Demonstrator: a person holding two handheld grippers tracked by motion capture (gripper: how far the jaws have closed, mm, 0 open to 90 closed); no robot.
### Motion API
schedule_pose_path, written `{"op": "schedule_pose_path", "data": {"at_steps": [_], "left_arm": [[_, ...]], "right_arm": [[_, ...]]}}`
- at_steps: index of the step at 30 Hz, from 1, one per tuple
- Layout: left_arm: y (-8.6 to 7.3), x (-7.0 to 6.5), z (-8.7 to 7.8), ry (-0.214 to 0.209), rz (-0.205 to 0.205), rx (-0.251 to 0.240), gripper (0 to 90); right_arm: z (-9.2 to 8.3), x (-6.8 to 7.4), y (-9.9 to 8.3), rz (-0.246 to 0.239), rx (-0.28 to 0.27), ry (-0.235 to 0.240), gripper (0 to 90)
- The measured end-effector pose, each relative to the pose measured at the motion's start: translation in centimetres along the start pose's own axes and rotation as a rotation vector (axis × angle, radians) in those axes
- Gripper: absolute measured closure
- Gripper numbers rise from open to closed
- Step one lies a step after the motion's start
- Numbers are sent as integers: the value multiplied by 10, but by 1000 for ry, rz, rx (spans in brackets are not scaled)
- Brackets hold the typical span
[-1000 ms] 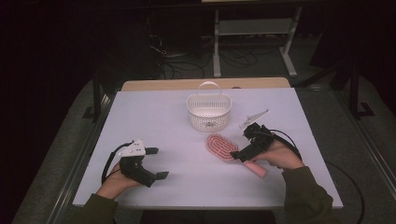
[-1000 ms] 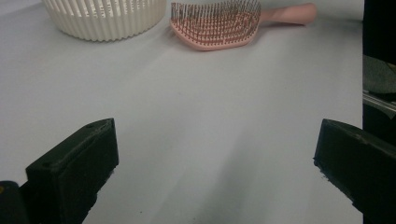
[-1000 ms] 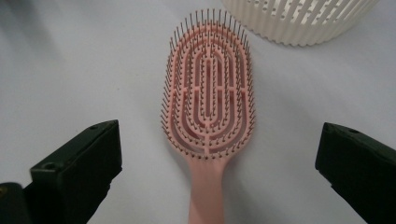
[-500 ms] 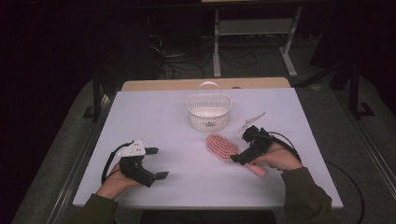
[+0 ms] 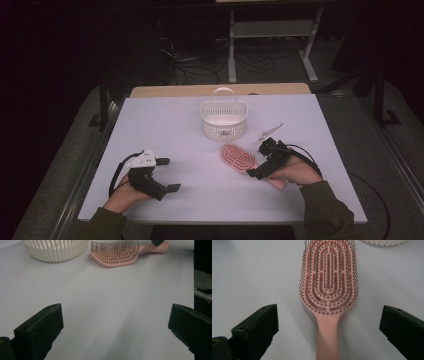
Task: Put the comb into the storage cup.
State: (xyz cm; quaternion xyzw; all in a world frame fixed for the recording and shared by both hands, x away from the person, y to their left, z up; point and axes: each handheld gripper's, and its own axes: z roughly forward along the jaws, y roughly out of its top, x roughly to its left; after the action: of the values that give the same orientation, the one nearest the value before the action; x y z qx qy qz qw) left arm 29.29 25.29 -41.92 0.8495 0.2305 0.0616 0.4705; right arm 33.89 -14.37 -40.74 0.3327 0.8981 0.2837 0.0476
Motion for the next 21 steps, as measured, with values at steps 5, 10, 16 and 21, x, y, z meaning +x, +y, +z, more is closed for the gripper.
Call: {"op": "schedule_pose_path", "data": {"at_steps": [5, 10, 16, 21], "left_arm": [[0, 0, 0, -4, 1, -3, 0], [0, 0, 0, -3, 1, -2, 0], [0, 0, 0, -3, 0, -2, 0], [0, 0, 0, -1, -1, -2, 0]], "right_arm": [[2, 2, -3, 5, 6, 5, 37], [3, 2, -4, -3, 9, 6, 58], [5, 1, -6, -6, 20, 8, 122], [7, 0, -7, -2, 30, 10, 148]]}}
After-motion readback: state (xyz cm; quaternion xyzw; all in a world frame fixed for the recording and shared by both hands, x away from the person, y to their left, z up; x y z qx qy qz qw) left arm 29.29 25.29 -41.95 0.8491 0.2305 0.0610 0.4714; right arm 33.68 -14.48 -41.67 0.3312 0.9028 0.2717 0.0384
